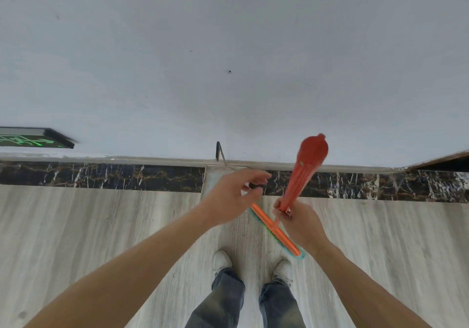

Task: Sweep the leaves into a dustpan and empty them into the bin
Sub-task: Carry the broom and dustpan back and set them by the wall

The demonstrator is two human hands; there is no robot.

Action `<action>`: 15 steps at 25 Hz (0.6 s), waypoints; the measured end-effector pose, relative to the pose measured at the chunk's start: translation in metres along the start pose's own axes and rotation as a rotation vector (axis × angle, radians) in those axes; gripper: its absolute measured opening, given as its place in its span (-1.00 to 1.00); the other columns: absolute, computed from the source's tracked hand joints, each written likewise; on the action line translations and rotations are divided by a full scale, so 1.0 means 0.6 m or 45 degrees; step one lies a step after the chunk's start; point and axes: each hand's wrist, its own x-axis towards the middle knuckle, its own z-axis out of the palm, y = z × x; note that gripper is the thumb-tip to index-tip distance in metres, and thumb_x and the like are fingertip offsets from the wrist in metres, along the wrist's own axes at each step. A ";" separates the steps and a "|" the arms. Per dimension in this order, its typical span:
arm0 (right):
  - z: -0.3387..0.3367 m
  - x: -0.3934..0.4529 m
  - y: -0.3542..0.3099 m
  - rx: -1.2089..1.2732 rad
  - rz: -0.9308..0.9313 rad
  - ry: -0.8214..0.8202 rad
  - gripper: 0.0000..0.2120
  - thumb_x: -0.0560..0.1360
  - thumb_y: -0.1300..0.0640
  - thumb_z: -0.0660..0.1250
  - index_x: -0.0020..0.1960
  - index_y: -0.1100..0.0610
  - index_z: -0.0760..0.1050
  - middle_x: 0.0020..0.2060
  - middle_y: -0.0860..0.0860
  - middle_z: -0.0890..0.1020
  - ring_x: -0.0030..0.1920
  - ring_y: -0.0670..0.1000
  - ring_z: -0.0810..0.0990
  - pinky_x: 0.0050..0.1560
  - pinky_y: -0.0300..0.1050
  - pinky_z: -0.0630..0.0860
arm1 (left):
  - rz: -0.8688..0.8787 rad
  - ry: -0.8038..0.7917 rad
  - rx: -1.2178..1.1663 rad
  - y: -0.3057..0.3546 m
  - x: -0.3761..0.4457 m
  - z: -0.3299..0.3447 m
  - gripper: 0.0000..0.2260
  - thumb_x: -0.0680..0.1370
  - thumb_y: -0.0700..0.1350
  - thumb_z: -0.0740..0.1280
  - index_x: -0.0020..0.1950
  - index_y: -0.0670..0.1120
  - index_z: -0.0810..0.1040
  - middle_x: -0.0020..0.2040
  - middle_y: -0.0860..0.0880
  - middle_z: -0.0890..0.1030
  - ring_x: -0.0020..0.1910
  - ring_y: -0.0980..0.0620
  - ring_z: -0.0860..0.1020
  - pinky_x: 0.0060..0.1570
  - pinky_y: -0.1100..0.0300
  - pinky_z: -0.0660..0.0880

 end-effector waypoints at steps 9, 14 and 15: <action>0.000 0.013 -0.124 -0.043 -0.129 -0.153 -0.94 0.50 0.00 0.27 -0.13 -0.14 0.42 -0.29 -0.16 0.60 -0.25 -0.11 0.61 -0.22 -0.22 0.50 | 0.091 0.185 0.095 0.034 -0.039 -0.017 -0.84 0.64 -0.03 0.19 0.14 -0.04 0.48 0.03 0.04 0.64 0.02 0.06 0.60 0.06 0.00 0.53; 0.034 0.049 -0.165 0.204 -0.202 0.041 -0.99 0.54 0.04 0.28 -0.05 -0.06 0.47 -0.15 -0.15 0.67 -0.11 -0.09 0.65 -0.05 -0.13 0.58 | -0.009 0.380 0.058 0.002 0.001 -0.053 -0.87 0.62 -0.02 0.22 0.17 0.09 0.36 -0.04 0.10 0.65 -0.09 0.14 0.63 -0.03 0.16 0.59; 0.037 0.063 -0.173 0.224 -0.229 0.069 -0.94 0.55 0.06 0.28 0.01 -0.02 0.50 -0.10 -0.12 0.69 -0.06 -0.08 0.66 -0.01 -0.13 0.58 | -0.020 0.413 0.046 -0.007 0.010 -0.059 -0.86 0.62 -0.01 0.22 0.17 0.14 0.34 -0.05 0.11 0.65 -0.11 0.17 0.63 -0.06 0.22 0.58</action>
